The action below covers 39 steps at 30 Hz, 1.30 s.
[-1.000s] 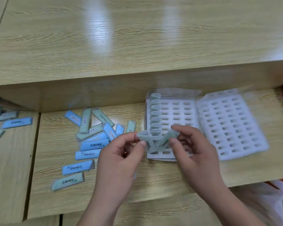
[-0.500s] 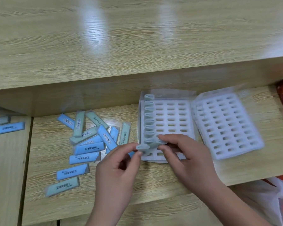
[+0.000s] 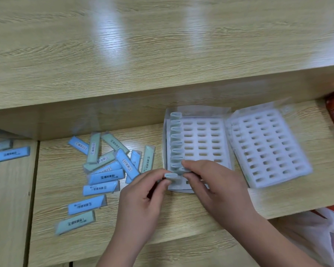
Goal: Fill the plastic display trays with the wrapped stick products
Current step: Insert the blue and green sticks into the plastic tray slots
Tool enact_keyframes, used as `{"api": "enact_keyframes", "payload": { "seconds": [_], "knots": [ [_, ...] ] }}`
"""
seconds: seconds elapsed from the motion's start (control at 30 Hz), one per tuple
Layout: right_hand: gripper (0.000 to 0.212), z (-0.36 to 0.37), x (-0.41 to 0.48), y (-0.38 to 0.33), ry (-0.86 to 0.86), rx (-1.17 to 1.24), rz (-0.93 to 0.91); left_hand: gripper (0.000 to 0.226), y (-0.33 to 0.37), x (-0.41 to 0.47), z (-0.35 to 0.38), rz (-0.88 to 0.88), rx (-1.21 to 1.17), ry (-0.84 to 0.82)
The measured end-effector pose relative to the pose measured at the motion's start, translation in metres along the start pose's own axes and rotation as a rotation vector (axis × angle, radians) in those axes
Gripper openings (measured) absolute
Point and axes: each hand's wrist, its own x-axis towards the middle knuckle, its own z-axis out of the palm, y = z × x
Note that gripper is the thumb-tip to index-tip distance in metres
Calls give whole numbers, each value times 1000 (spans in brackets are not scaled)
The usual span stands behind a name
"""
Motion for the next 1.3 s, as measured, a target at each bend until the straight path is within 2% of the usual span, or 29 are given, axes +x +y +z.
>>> {"api": "enact_keyframes", "payload": {
  "seconds": [0.1, 0.17, 0.23, 0.33, 0.53, 0.63, 0.77, 0.87, 0.93, 1.0, 1.07, 1.2, 1.3],
  "knots": [
    [23, 3, 0, -1, -8, -16, 62, 18, -5, -1, 1, 118, 115, -5],
    [18, 6, -3, 2, 0, -57, -11, 19, -8, -5, 7, 216, 186, -15],
    [22, 9, -9, 6, 19, -71, -134, 23, -10, -9, 11, 246, 230, 9],
    [28, 8, -8, 8, 4, -76, -195, 28, -12, -14, 14, 218, 286, 77],
    [40, -4, -7, 6, -66, 1, -135, 26, -8, -16, 19, 188, 289, 152],
    [47, -9, -14, -3, 10, -31, -88, 23, -6, -22, 7, 80, 180, 214],
    [32, -10, -18, -38, 138, -72, -201, 17, -17, -38, -35, -94, 250, 348],
    [31, 12, -7, -82, -45, -167, -214, 15, -30, -42, -69, -249, 358, 389],
    [49, 34, 2, -105, -303, -272, -66, 24, -34, -39, -82, -347, 426, 346],
    [52, 47, 12, -118, -453, -371, 61, 30, -33, -36, -90, -387, 492, 278],
    [58, 55, 20, -116, -449, -409, 130, 35, -36, -40, -100, -404, 550, 239],
    [89, 69, 48, -103, -546, -552, 267, 36, -49, -63, -124, -452, 624, 135],
    [89, 80, 61, -107, -649, -576, 318, 25, -52, -70, -128, -418, 635, 80]
  ]
}}
